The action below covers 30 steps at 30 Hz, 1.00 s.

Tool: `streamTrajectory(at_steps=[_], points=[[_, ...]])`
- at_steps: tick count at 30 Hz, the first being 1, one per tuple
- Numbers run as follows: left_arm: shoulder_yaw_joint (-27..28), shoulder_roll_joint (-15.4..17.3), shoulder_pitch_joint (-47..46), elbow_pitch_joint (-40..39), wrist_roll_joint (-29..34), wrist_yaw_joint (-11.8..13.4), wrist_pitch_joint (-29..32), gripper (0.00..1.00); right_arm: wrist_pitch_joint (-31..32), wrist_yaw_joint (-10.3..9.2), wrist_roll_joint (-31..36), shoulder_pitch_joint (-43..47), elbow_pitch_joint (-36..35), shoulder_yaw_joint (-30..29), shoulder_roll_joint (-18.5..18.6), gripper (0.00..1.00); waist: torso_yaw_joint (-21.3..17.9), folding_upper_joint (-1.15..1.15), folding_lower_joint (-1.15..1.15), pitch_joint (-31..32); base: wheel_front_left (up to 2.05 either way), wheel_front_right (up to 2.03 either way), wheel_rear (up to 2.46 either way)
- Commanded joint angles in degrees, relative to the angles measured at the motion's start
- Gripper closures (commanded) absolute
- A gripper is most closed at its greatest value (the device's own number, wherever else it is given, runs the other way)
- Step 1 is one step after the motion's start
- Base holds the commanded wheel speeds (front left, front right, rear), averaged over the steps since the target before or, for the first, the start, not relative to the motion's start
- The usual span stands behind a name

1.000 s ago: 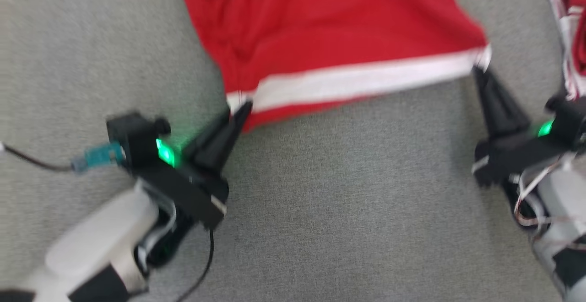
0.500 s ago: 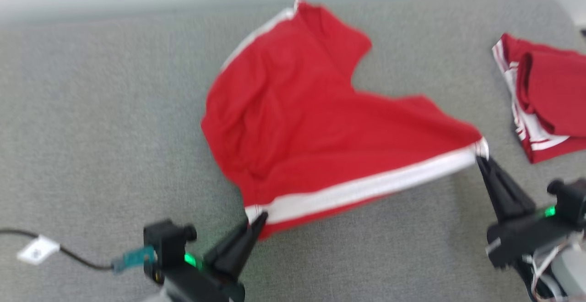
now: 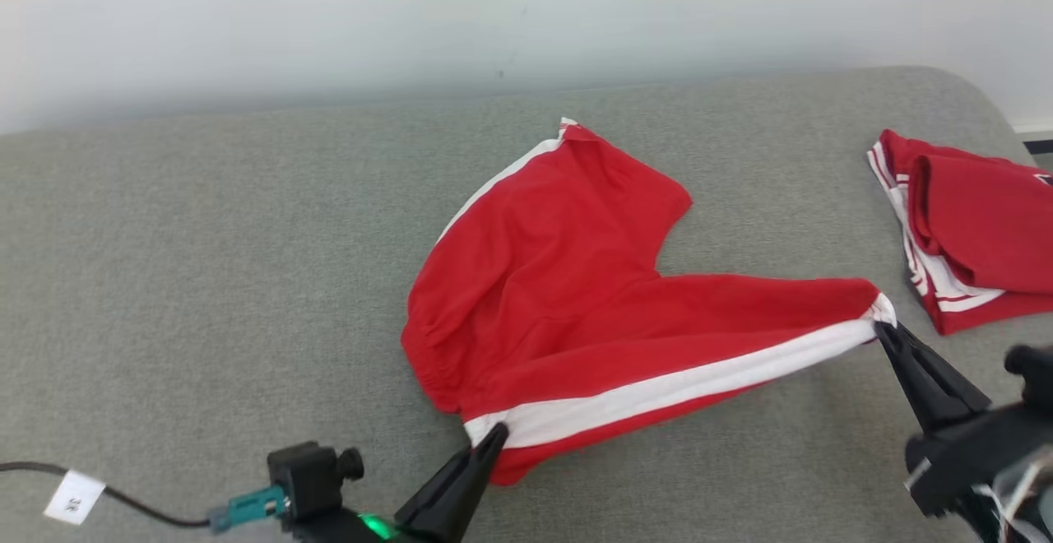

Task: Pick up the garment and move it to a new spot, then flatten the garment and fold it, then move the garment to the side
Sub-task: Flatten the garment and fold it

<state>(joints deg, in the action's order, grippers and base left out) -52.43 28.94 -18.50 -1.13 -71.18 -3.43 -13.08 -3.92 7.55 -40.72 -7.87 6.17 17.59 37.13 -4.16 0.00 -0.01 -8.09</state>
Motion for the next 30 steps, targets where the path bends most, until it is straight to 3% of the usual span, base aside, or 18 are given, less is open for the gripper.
streamTrajectory(at_steps=[1,6,15,17,18,19,20,22,30], points=[[0.63,-1.14,0.04,0.08,-2.17,-0.61,0.61,1.00,1.56,-0.16,-0.39,-1.89,0.99,-0.51,-1.65,1.00,0.89,0.00,0.01,-0.74,0.00,0.00,0.00],[3.75,-5.60,-4.29,3.45,-8.90,-2.19,1.90,1.00,6.89,-0.16,0.56,-12.37,8.83,-0.27,-6.18,1.00,3.20,0.00,0.01,-3.77,0.00,0.00,0.00],[10.12,-13.37,-12.53,13.50,-9.82,-3.20,-1.00,1.00,6.58,-0.16,2.67,-34.05,25.93,3.72,-9.99,1.00,8.52,0.00,0.01,-10.37,0.00,0.00,0.00],[10.69,-14.11,-13.11,14.16,-10.07,-3.43,-1.17,0.97,6.57,-0.16,2.86,-35.92,27.78,4.32,-10.07,1.00,9.16,0.00,0.01,-10.98,0.00,0.00,0.00],[11.10,-14.71,-13.80,14.67,-10.19,-3.62,-1.26,0.84,6.59,-0.16,3.00,-37.64,29.28,4.95,-10.20,1.00,9.71,0.00,0.01,-11.57,0.00,0.00,0.00],[11.39,-15.32,-14.51,15.16,-10.52,-3.78,-1.34,0.82,6.49,-0.16,3.17,-39.58,30.76,5.74,-10.36,1.00,10.27,0.00,0.01,-12.19,0.00,0.00,0.00],[11.69,-15.79,-15.25,15.50,-10.63,-3.72,-1.42,0.84,6.37,-0.16,3.18,-41.35,32.16,6.34,-10.45,1.00,10.80,0.00,0.01,-12.84,0.00,0.00,0.00],[12.50,-16.48,-16.39,16.25,-10.43,-3.97,-1.55,1.00,6.20,-0.16,3.26,-44.77,34.56,7.83,-10.86,1.00,11.59,0.00,0.01,-14.24,0.00,0.00,0.00],[15.22,-19.06,-19.73,17.97,-8.62,-4.06,-2.00,1.00,3.07,-0.16,3.65,-55.65,43.56,12.20,-12.52,1.00,14.09,0.00,0.01,-18.59,0.00,0.00,0.00]])
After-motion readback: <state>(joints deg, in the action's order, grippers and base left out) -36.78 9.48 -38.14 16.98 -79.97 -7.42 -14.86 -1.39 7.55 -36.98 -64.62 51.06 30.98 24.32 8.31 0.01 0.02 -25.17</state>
